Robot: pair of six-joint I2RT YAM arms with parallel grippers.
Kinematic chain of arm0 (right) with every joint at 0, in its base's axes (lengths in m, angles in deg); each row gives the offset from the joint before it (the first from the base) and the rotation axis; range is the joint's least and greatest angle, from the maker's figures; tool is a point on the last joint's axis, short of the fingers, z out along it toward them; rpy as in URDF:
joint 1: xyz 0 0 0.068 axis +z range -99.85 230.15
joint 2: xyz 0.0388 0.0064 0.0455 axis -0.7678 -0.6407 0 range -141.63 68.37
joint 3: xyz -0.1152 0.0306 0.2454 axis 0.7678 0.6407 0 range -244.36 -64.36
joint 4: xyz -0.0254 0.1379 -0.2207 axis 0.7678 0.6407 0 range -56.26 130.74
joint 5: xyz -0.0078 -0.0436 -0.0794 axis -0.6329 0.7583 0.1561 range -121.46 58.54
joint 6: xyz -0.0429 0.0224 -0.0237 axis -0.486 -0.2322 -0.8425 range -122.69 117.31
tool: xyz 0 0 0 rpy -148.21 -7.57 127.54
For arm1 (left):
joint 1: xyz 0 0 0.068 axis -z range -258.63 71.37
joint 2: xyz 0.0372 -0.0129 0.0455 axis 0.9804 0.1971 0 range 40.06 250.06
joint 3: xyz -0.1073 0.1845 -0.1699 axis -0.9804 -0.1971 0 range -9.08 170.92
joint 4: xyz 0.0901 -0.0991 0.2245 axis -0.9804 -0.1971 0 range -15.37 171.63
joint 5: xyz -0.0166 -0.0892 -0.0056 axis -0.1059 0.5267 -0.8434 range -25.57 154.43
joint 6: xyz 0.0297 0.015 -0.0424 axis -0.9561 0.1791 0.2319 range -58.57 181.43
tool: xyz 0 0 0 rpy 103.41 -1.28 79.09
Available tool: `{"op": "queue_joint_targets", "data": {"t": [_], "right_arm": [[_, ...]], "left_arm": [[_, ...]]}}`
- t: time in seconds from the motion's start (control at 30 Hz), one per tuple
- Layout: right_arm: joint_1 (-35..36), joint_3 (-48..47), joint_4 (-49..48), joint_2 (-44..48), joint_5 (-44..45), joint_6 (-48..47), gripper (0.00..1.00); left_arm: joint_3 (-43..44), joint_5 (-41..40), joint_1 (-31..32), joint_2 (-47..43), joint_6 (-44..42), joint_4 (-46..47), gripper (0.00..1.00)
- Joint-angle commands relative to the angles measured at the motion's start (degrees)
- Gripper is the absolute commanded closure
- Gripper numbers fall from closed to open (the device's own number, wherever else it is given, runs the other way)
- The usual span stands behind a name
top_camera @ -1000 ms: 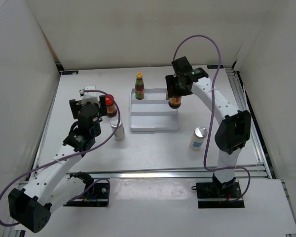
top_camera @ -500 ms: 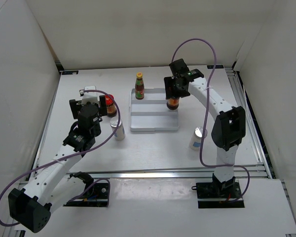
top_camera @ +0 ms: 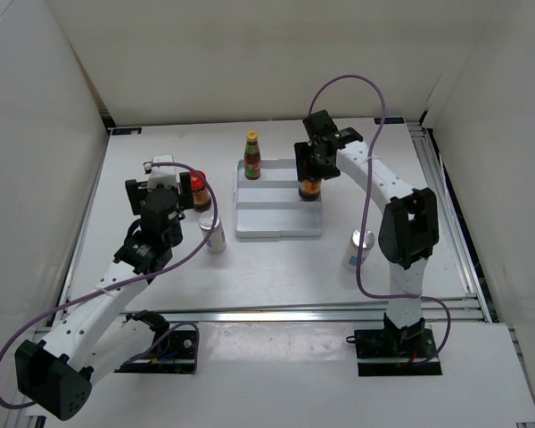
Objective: Organize the condiment bottles
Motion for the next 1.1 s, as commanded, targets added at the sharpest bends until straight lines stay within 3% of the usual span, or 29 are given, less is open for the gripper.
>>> {"op": "queue_joint_targets", "data": {"t": [0.0, 0.3, 1.07], "right_arm": [[-0.02, -0.18, -4.98, 0.55, -0.04, 1.01, 1.00], [-0.02, 0.88, -4.98, -1.21, -0.04, 2.07, 0.97], [-0.02, -0.26, -6.03, -1.21, 2.68, 2.59, 1.00]], "left_arm": [[1.34, -0.73, 0.20, -0.35, 0.54, -0.02, 0.00], [1.34, -0.73, 0.20, -0.35, 0.54, -0.02, 0.00], [1.34, -1.25, 0.20, -0.88, 0.54, -0.02, 0.00]]}}
